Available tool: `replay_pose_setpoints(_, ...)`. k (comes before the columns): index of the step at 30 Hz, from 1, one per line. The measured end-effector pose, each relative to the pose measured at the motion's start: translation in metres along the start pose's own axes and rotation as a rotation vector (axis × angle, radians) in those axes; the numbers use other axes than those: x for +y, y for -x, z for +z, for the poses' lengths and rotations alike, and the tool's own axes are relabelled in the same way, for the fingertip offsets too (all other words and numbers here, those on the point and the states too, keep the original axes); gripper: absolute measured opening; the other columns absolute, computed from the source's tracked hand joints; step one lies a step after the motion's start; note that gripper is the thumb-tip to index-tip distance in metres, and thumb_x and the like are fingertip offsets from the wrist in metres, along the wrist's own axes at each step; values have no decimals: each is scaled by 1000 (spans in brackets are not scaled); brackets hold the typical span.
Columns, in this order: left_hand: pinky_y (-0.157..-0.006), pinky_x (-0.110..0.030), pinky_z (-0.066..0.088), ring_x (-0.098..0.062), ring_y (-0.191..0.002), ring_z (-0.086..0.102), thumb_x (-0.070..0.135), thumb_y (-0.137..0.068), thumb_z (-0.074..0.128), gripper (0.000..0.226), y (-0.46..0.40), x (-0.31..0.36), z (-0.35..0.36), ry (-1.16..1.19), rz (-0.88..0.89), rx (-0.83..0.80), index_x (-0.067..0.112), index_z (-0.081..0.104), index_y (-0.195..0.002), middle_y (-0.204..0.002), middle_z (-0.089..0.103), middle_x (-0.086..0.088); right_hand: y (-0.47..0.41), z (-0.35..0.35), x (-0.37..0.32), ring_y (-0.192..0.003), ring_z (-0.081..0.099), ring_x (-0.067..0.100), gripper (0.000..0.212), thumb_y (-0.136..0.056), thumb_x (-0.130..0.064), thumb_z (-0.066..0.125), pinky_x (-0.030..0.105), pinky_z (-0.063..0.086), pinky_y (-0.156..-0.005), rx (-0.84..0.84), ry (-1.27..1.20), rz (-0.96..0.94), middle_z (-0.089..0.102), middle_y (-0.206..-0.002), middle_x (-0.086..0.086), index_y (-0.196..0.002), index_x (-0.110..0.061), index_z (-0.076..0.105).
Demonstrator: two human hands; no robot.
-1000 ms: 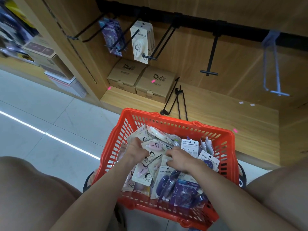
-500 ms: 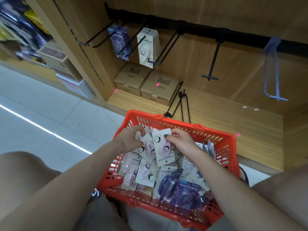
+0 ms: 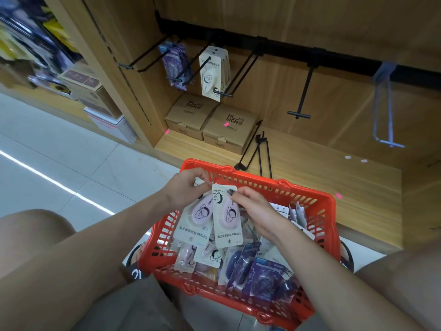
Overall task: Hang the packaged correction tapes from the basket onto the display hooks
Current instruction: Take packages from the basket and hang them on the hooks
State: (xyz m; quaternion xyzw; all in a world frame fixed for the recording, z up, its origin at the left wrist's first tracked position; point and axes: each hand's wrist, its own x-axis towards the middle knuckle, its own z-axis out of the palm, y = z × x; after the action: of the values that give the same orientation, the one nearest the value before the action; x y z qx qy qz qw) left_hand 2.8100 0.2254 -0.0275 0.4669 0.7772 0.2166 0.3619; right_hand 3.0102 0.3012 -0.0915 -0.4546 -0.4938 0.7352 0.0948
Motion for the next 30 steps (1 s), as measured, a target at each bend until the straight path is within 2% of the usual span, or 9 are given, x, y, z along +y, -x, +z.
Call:
replay_pose_setpoints(2,-63,-31,42,-18,-64,52,26,-97,66,8,-3,1,12,12,-20,60,23,65,-90,-82,69,4,6,2,-4,-93,64,23,24,-104,-39,62,41,54,-79,-61,-127,73,71,-108,11,-100,-15,56)
replay_pose_setpoints(4,-59,-34,45,-11,-57,50,27,-97,66,14,-4,2,22,54,-41,127,30,62,-84,-68,66,11,13,8,-7,-103,67,30,26,-104,-41,60,52,60,-78,-138,-244,145,68,-117,16,-107,-17,53)
replay_pose_setpoints(7,-63,-40,50,-19,-61,56,31,-97,68,10,-6,-1,32,136,-70,228,27,67,-87,-70,70,3,21,18,-10,-118,70,38,39,-105,-43,59,66,60,-84,-139,-318,200,67,-132,21,-130,-14,52)
replay_pose_setpoints(9,-53,-33,41,-13,-49,45,41,-99,67,23,-5,-4,37,142,-61,286,27,61,-82,-54,58,8,23,22,-12,-114,72,36,43,-105,-46,58,66,59,-87,-107,-287,203,72,-128,18,-136,-16,54)
replay_pose_setpoints(15,-51,-28,30,-9,-48,38,40,-109,49,48,-4,-5,43,165,-50,423,22,44,-64,-49,47,10,20,22,-10,-113,74,30,50,-97,-47,67,59,59,-95,-151,-261,200,77,-121,12,-134,-14,60)
replay_pose_setpoints(18,-58,-36,32,-17,-57,38,38,-110,44,52,-5,-6,40,208,-68,400,11,42,-66,-57,45,2,17,19,-7,-119,70,34,61,-80,-46,76,55,56,-102,-119,-250,155,76,-121,12,-130,-11,66)
replay_pose_setpoints(20,-64,-37,36,-17,-62,44,40,-110,39,55,-7,-6,38,260,-87,351,1,51,-73,-63,51,0,17,14,-7,-122,69,33,61,-78,-45,78,53,55,-105,-121,-224,128,76,-123,11,-130,-14,70)
replay_pose_setpoints(26,-61,-30,44,-9,-60,53,56,-108,32,69,-12,-14,26,247,-91,266,0,58,-76,-66,65,-6,10,-15,-13,-128,64,39,40,-95,-25,72,58,50,-109,-104,-273,129,74,-126,16,-130,-5,69)
replay_pose_setpoints(30,-68,-25,42,8,-62,54,62,-105,39,50,-8,-12,36,168,-52,112,29,67,-82,-67,62,21,14,-3,-12,-117,67,36,41,-101,-25,68,59,48,-110,-101,-240,159,69,-130,24,-131,3,62)
